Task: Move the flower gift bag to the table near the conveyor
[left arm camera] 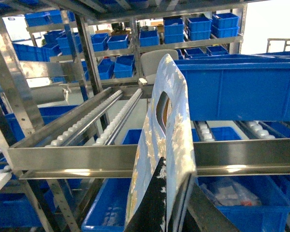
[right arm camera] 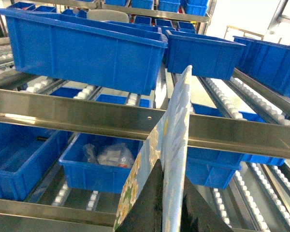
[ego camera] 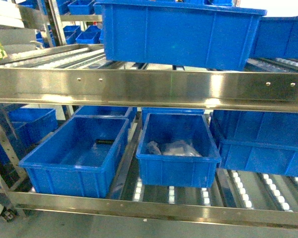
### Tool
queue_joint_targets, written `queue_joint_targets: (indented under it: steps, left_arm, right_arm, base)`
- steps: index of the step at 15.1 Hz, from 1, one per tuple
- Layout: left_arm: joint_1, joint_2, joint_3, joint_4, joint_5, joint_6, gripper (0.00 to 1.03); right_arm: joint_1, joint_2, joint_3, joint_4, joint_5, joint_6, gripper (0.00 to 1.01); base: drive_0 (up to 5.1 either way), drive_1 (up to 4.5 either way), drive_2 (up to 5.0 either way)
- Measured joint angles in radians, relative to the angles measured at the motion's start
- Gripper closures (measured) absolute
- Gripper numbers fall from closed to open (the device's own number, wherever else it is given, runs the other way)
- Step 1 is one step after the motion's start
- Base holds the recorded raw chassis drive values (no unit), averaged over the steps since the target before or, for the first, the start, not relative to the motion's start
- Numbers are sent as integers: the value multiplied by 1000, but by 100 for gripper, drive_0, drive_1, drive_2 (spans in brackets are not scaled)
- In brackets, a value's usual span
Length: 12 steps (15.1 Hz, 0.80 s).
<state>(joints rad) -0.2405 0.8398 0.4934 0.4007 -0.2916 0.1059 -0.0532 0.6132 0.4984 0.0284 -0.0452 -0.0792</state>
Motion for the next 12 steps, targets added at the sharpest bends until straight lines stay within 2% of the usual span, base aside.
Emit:
queue_joint_targets:
  steps: [12]
  left_arm:
    - [0,0,0,0,0,0,101]
  right_arm:
    - [0,-1,0,1,0,0,98]
  base:
    - [-480,158,341]
